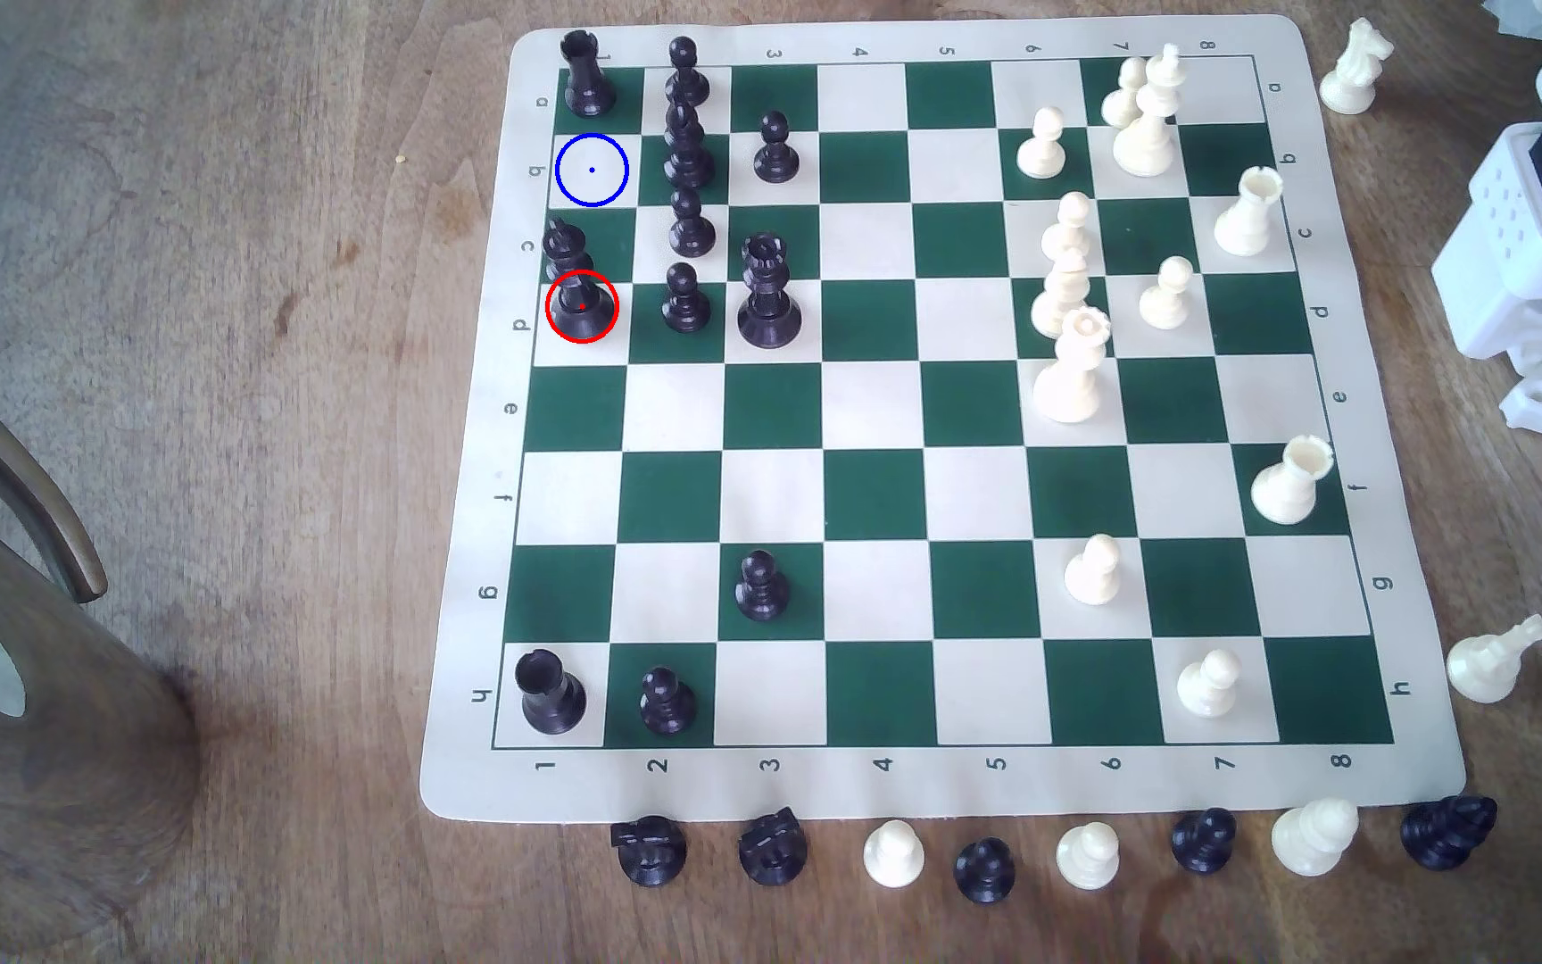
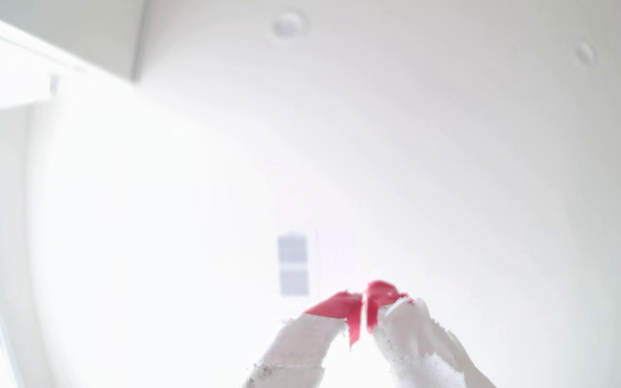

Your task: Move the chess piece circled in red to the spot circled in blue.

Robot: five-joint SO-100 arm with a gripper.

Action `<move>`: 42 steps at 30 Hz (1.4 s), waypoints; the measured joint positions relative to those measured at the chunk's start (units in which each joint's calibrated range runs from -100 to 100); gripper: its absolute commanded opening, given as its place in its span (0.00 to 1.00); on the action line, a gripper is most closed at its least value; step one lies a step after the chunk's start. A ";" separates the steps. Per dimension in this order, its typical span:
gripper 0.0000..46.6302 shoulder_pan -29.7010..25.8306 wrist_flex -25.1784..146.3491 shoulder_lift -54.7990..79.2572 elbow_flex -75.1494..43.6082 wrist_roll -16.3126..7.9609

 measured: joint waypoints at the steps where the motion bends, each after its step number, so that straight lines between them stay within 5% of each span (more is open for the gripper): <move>1: 0.00 0.00 4.06 0.00 0.00 0.00; 11: 0.00 -4.06 66.22 0.25 0.00 2.25; 19: 0.11 -3.76 91.16 10.98 -10.21 1.42; 29: 0.12 -2.95 112.99 55.13 -51.97 -4.59; 42: 0.28 1.03 127.73 96.69 -104.65 -6.59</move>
